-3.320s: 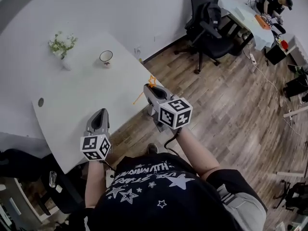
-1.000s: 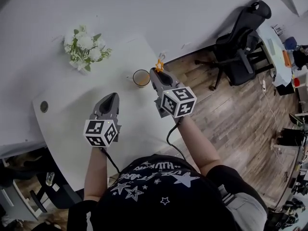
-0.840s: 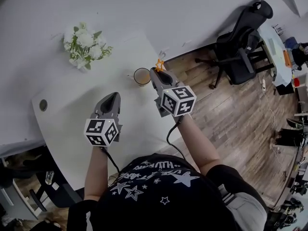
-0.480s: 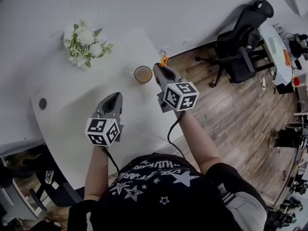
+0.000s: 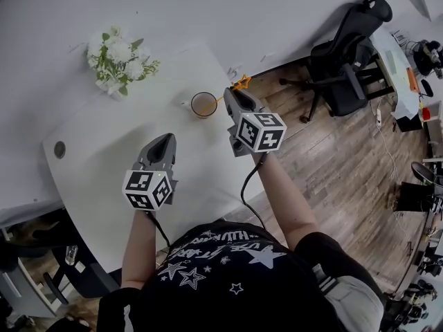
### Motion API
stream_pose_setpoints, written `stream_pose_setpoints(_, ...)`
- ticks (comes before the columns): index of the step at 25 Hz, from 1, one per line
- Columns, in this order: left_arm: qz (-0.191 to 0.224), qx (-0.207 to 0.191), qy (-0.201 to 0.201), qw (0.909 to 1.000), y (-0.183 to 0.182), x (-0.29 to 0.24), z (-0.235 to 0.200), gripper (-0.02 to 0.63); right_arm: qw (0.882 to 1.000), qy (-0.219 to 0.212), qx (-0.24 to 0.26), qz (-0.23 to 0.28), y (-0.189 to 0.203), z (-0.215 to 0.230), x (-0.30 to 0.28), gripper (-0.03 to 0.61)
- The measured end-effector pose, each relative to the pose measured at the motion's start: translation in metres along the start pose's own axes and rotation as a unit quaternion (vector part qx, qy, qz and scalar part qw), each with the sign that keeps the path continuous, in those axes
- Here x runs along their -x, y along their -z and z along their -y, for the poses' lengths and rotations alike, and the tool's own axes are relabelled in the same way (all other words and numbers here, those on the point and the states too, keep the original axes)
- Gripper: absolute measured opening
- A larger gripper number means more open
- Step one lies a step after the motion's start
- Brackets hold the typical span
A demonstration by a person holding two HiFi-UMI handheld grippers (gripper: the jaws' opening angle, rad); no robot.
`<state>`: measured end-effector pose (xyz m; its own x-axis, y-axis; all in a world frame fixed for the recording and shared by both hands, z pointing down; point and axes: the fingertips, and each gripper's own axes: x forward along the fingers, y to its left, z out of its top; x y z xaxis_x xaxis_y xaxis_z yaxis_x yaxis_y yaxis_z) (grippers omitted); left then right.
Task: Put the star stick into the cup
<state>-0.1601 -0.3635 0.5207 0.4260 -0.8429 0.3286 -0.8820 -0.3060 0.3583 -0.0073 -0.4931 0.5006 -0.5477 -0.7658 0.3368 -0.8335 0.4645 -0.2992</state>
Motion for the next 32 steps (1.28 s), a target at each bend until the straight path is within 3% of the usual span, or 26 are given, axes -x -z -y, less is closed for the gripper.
stream_pose_setpoints(9, 0.004, -0.006, -0.011, 0.9999, 0.002, 0.009, 0.002, 0.005, 1.0, -0.008, -0.002, -0.026, 0.023, -0.004, 0.003, 0.16)
stream_pose_setpoints(15, 0.009, -0.02, -0.015, 0.9997, 0.002, 0.016, 0.014, 0.005, 1.0, -0.013, -0.019, -0.015, 0.03, -0.006, 0.024, 0.162)
stream_pose_setpoints(32, 0.035, -0.066, 0.009, 0.9972, 0.002, 0.072, 0.09, 0.005, 0.999, -0.028, -0.023, 0.032, 0.032, -0.029, 0.143, 0.014)
